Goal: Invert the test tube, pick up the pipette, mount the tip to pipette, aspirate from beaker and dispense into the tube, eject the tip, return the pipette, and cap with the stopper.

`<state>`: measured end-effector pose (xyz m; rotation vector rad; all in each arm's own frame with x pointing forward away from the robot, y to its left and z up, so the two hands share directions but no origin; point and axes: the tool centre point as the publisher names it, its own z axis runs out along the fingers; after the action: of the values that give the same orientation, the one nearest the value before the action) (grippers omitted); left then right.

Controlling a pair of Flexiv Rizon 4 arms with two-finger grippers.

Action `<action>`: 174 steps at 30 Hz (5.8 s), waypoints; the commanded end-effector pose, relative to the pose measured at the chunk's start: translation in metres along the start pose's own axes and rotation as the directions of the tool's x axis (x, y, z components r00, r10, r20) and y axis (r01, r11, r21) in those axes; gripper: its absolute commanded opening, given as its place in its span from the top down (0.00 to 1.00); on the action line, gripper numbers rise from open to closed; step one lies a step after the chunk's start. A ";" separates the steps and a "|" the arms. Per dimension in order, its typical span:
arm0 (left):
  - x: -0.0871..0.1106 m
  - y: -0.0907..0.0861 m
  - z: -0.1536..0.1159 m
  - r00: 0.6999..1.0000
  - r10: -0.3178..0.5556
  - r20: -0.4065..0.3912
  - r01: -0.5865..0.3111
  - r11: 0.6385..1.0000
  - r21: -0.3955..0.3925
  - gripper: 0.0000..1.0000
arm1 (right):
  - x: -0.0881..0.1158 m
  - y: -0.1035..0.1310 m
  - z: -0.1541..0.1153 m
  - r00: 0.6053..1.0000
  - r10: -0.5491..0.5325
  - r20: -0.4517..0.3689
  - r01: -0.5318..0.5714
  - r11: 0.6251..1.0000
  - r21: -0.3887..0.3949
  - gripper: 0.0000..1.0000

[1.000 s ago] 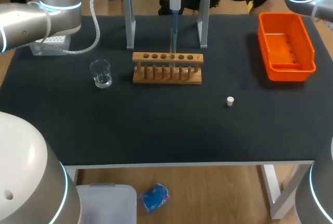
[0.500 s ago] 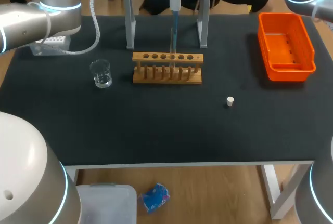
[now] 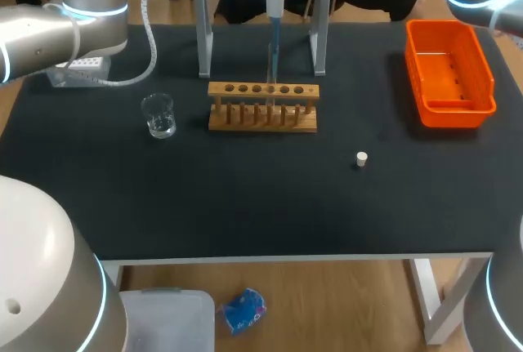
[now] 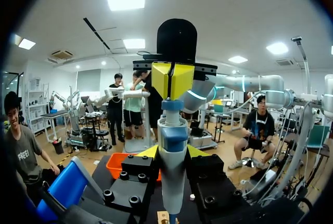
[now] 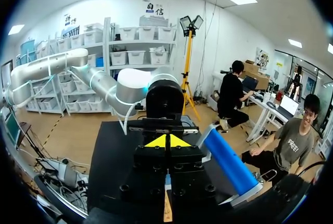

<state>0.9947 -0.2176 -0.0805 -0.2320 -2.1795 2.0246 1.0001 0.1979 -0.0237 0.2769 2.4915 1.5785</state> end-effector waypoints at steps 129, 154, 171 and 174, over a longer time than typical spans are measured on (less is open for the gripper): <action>0.000 -0.003 0.000 1.000 0.001 0.001 -0.001 1.000 0.001 1.00 | 0.051 -0.209 -0.024 0.997 0.018 -0.070 -0.016 0.999 0.038 0.00; 0.000 -0.005 0.000 1.000 0.006 0.002 -0.006 1.000 0.000 1.00 | 0.051 -0.209 -0.024 0.997 0.018 -0.070 -0.016 0.999 0.038 0.00; 0.004 -0.011 -0.002 1.000 0.025 0.012 -0.025 1.000 -0.006 1.00 | 0.051 -0.209 -0.024 0.997 0.018 -0.070 -0.016 0.999 0.038 0.00; 0.003 -0.013 -0.002 1.000 0.028 0.012 -0.028 1.000 -0.009 1.00 | 0.051 -0.209 -0.024 0.997 0.018 -0.070 -0.016 0.999 0.038 0.00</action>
<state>0.9937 -0.2158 -0.0702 -0.2566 -2.1965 2.0404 0.9316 0.1026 -0.2053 0.2529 2.5806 1.5763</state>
